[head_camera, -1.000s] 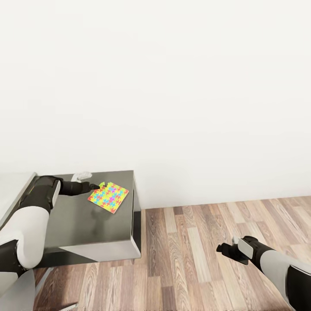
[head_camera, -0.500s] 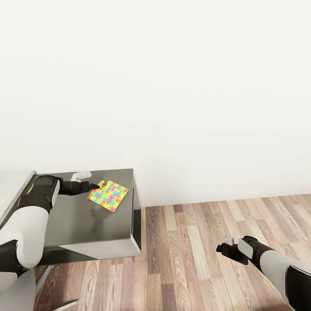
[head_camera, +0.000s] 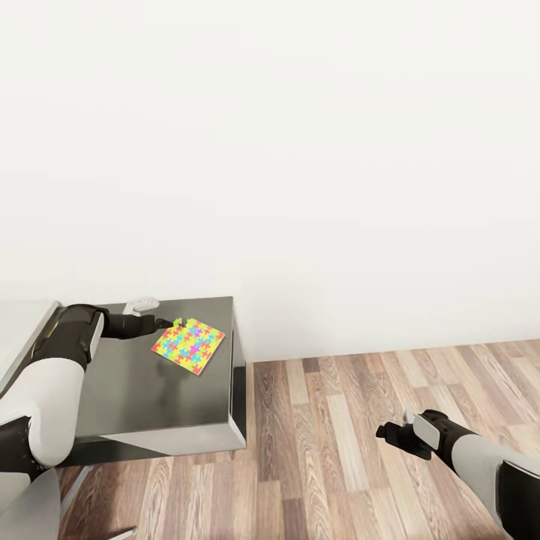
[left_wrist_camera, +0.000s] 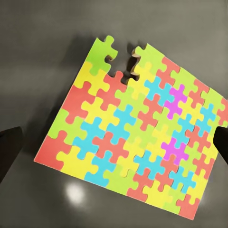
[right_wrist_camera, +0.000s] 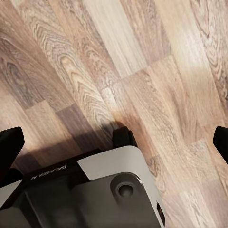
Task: Put all the toys in the child's room - the three board games (two on the bed and one on the table), the two jigsaw puzzles on the table, and the tennis ball on the table - inside the toy box on the table in the child's room.
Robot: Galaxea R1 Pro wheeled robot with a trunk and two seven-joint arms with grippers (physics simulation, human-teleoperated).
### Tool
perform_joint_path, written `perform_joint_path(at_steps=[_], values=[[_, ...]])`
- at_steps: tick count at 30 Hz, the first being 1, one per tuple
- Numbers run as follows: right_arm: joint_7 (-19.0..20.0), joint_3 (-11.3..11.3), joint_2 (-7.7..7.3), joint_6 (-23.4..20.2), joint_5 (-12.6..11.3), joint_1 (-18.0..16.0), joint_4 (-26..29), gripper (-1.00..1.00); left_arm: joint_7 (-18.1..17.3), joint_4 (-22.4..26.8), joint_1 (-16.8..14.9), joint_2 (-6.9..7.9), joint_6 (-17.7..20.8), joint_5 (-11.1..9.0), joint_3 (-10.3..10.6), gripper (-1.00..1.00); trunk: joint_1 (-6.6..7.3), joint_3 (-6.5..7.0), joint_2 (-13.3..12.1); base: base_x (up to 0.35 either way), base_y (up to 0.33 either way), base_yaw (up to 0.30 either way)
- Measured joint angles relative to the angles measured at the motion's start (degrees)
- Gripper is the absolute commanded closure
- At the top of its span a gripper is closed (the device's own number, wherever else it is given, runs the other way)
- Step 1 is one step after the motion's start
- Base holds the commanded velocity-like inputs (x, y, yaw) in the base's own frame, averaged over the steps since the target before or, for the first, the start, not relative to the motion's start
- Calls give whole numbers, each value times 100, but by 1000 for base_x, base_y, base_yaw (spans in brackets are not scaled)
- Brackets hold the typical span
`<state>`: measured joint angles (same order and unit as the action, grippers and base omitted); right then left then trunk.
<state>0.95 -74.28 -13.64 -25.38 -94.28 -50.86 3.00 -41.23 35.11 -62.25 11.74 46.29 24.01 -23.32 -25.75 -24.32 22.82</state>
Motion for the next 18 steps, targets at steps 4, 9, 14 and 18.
perform_joint_path(at_steps=[4,9,14,18], values=[[0,0,-1,0,0,-2,0,-100,0,0,0,0,-1,0,3,-100,0,0,0,4,2,0],[0,0,1,0,0,-3,0,-100,0,0,0,0,6,0,5,-100,1,0,0,32,28,0],[0,0,1,0,0,-3,1,-100,19,0,0,-9,18,6,14,-100,1,0,0,119,106,0],[0,0,4,-1,0,0,0,-100,17,0,0,-10,17,8,22,-100,0,0,0,60,46,0]])
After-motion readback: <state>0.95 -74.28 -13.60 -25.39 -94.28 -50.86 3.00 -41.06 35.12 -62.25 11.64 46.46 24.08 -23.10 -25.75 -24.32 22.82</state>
